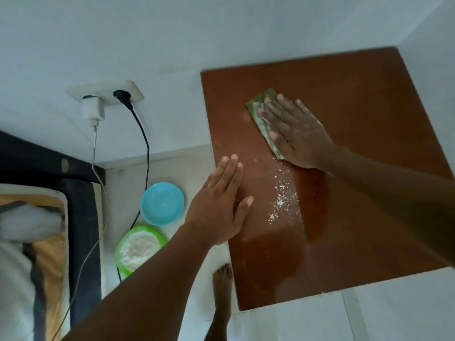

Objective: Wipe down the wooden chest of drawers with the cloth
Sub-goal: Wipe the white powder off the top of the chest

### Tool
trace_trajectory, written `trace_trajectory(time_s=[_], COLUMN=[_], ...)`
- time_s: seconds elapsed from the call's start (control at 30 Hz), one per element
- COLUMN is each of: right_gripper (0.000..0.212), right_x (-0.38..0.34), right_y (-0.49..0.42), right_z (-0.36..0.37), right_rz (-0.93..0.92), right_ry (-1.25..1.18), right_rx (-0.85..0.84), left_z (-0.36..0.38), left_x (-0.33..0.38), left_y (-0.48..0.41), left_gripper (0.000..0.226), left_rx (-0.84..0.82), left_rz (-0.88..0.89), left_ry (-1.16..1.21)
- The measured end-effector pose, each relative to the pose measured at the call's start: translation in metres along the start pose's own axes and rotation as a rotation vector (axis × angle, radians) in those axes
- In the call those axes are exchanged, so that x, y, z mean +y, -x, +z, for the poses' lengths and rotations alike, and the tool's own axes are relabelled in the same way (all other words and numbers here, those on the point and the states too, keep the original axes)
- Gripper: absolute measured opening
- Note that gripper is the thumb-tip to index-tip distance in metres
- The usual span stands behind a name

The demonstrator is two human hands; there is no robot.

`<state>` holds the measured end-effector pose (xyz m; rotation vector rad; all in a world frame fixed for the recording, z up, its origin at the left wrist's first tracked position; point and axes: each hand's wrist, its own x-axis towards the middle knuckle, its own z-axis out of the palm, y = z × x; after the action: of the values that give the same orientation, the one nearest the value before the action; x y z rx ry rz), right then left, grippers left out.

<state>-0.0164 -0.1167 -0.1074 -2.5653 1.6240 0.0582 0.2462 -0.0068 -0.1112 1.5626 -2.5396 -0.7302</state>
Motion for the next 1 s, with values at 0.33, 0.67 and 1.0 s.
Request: trace_trajectory(time_s=[0.33, 0.67, 1.0], right_gripper=[0.048, 0.068, 0.051], right_x=[-0.076, -0.107, -0.026], right_y=[0.224, 0.337, 0.014], right_z=[0.023, 0.007, -0.065], right_rz=[-0.155, -0.44, 0.108], right_ry=[-0.191, -0.251, -0.327], right_rx=[0.04, -0.157, 0.213], left_z=[-0.001, -0.008, -0.027], left_x=[0.006, 0.017, -0.044], left_y=[-0.002, -0.006, 0.019], left_gripper=[0.071, 0.073, 0.075], left_rx=[0.02, -0.059, -0.05], left_rz=[-0.044, -0.115, 0.175], left_ry=[0.009, -0.012, -0.244])
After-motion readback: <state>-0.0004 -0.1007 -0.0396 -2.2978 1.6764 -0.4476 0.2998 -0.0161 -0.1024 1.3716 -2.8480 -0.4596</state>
